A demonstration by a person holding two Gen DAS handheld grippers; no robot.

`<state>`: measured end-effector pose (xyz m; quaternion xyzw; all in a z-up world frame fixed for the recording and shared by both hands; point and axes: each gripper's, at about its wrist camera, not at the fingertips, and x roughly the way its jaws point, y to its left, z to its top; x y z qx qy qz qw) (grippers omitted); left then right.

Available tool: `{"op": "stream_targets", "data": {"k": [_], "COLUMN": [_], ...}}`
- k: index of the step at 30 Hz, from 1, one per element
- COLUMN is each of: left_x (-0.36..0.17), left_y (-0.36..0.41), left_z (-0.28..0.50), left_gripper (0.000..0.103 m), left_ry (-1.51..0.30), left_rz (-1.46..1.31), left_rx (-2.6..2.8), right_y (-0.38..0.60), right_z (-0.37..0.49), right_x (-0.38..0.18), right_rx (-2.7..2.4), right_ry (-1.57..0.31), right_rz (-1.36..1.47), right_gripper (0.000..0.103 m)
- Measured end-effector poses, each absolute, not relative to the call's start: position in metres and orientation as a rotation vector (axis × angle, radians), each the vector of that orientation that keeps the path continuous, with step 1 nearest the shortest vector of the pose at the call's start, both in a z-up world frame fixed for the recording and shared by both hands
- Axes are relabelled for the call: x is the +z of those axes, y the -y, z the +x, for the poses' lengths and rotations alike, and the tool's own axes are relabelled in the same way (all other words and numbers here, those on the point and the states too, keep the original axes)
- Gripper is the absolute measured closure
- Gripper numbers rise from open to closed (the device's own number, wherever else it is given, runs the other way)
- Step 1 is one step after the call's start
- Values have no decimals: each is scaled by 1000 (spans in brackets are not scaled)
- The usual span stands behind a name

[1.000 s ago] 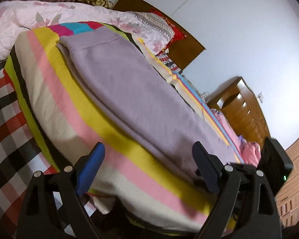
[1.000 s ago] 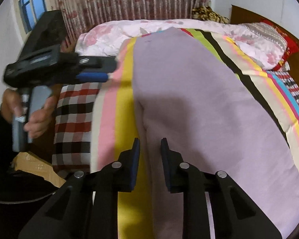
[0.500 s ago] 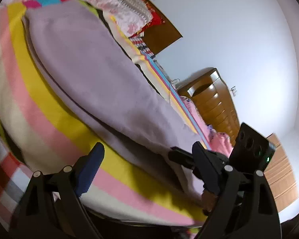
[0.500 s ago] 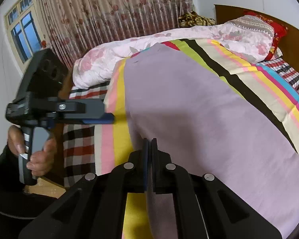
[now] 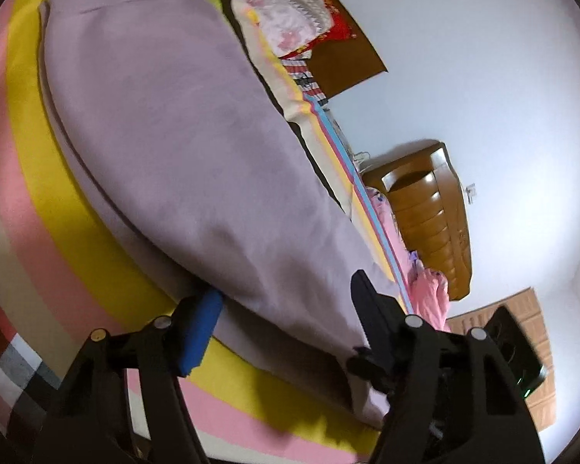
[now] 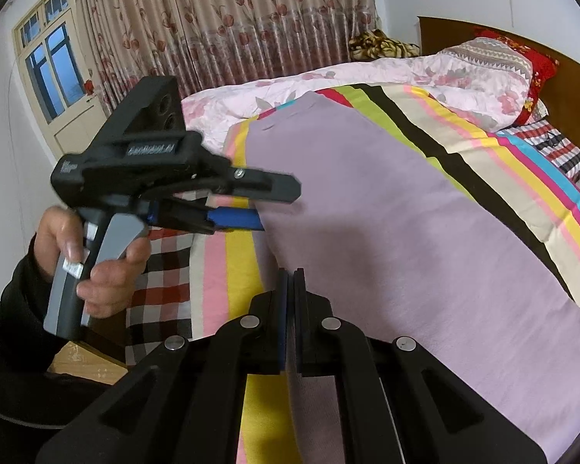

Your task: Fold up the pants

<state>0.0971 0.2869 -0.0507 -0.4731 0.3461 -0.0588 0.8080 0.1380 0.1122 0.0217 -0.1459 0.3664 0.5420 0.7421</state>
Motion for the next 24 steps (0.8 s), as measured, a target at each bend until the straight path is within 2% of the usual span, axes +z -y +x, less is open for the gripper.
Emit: {"op": "stream_targets", "data": {"k": [1,2,3,4,10,14,20,24], "left_x": [-51,-52,-53,-54,-39,-59,-52,-60], "left_y": [-288,-287,-287,-287,-279,-276,-273,-276], "left_z": [99,100,101,100,82,80,67,68], "left_gripper": [45,75,91,97,98,98,98,95], "left_ry": [-746,-752,-764,-762,-707,-744,-696,-716], "left_rz": [-1012,-1000,-972,-962,-859,-844,-820,-806], "left_rx": [-109,-89,-60,-54,-2,22,37,11], "right_y": [-112,-113,-114,-116,-121,-125,-124,-126], "right_z": [137,135,134,132,116,116,106,111], "right_x": [21,20,18,16,13,-8,3,-8], "right_rx": [1187,1185,1182,1179,1173,1158,1159,1148], "right_ry": [-804,-804,-805,-807,-782,-824,-797,-809], "right_rz": [-322,-328,-342,-359,-442,-463,-493,-482], "right_gripper": [102,102,102,102,101,101,101,100]}}
